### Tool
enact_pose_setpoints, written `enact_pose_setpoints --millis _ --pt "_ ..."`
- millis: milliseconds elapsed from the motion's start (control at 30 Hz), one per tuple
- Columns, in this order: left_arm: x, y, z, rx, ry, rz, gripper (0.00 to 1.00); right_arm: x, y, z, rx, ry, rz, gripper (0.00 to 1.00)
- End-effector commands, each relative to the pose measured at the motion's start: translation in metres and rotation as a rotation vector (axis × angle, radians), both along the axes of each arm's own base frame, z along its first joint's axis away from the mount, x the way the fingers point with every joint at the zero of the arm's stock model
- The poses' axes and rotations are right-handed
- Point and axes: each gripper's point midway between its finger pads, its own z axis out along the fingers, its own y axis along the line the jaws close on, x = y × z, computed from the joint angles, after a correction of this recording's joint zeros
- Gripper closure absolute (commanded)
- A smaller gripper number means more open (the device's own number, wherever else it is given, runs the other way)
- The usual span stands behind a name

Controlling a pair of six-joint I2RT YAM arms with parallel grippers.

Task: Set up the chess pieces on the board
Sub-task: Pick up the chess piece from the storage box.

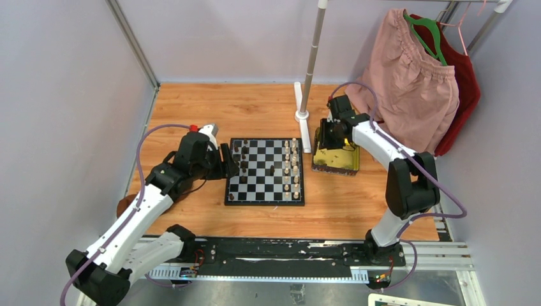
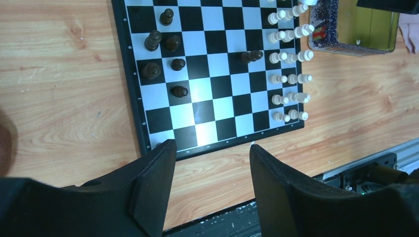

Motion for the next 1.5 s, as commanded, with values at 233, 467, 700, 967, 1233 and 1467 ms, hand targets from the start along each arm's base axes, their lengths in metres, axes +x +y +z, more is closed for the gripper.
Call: enact_pose_setpoints --millis 233,467,700,967,1233,1467 --pt "0.002 -0.004 0.001 -0.02 -0.009 -0.002 0.39 -0.001 0.003 -0.048 0.083 0.043 -0.02 0.63" --pt "0.003 -0.005 -0.002 -0.02 -0.003 -0.001 0.39 0.013 0.016 -0.055 0.188 0.007 -0.019 0.63" --pt "0.005 -0.008 -0.005 -0.022 0.008 -0.006 0.4 0.02 0.02 -0.06 0.222 0.009 -0.021 0.62" --pt "0.008 -0.011 -0.007 -0.026 0.003 -0.014 0.4 0.019 0.02 -0.072 0.219 0.029 -0.026 0.63" --pt "0.008 -0.012 -0.013 -0.031 0.011 -0.017 0.4 0.018 0.018 -0.084 0.183 0.063 -0.012 0.64" --pt "0.008 -0.013 -0.015 -0.04 0.007 -0.014 0.4 0.017 0.016 -0.089 0.09 0.069 0.03 0.64"
